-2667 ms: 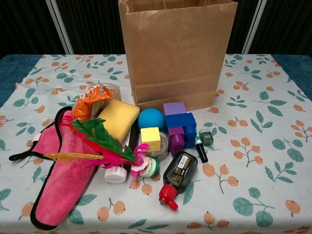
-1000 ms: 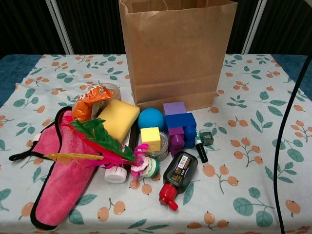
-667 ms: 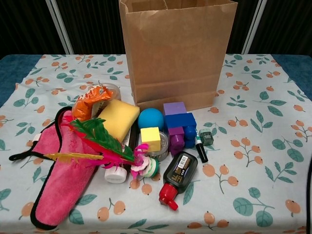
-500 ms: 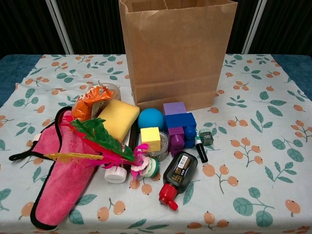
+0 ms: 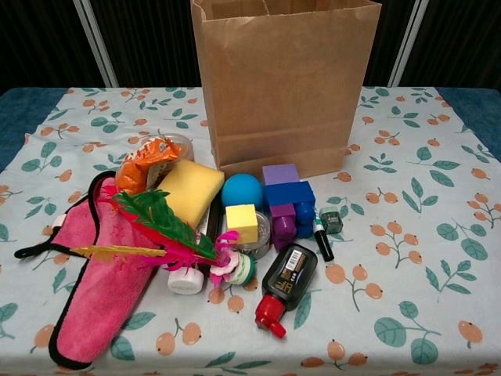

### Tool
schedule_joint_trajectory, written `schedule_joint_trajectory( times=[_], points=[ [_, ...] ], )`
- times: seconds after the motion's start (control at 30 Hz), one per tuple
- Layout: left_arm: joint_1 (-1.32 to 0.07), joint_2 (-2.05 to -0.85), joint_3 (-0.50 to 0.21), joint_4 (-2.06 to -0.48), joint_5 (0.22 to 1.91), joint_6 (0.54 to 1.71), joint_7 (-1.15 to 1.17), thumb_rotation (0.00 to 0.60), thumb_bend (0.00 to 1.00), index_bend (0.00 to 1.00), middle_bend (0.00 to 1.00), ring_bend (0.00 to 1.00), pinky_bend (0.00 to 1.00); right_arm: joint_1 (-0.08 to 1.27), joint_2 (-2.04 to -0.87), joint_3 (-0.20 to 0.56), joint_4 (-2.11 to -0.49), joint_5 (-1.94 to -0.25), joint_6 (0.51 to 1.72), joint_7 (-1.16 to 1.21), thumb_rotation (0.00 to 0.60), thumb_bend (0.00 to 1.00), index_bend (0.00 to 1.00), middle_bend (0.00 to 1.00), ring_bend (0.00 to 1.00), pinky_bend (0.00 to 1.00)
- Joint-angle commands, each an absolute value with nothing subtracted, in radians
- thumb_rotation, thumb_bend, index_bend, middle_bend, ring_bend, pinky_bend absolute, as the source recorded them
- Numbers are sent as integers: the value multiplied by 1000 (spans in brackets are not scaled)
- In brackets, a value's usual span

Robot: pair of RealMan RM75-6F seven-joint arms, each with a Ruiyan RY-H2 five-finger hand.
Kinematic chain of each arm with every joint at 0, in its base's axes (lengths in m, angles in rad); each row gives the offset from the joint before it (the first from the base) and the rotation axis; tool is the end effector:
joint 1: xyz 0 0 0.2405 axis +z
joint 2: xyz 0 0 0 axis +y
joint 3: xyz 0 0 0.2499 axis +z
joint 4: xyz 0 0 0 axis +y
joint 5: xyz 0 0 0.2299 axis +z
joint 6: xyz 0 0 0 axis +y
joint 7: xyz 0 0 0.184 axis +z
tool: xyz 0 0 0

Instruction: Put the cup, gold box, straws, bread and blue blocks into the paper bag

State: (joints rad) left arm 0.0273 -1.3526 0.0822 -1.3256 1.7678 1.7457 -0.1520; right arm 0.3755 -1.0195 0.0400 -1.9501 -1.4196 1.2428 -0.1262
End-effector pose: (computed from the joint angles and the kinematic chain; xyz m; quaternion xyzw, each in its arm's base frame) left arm -0.3080 0.1523 0.0881 -0.6091 -0.3649 -0.4787 0.5164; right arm -0.1975 -0.2748 0.0970 0.6808 -0.4087 0.4067 0.4518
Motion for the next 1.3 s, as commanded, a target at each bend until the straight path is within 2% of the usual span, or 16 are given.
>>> schedule_joint_trajectory(
  times=[0.03,0.33,0.47,0.77,1.3],
  points=[
    [28,-1353,81,-1326,1768,1748,-151,600,173,294,313,215,261,381,-1064,-4,-1927,-1475,1173,-138,600,0,266,288,147,144],
    [30,-1352,75,-1321,1765,1760,-159,600,173,294,313,214,261,467,-1264,46,-1868,-1419,1066,-267,600,0,264,286,135,143],
    [29,-1352,70,-1317,1759,1761,-166,600,172,294,313,215,261,507,-1330,68,-1846,-1385,1032,-339,600,0,198,256,72,61],
    [31,-1353,62,-1306,1755,1774,-179,600,172,294,313,215,261,573,-1461,109,-1780,-1289,1010,-521,600,0,168,232,48,24],
    [31,-1354,53,-1292,1753,1788,-189,600,172,294,313,215,261,632,-1685,110,-1570,-1221,1009,-581,600,0,164,242,62,22]
  ],
)
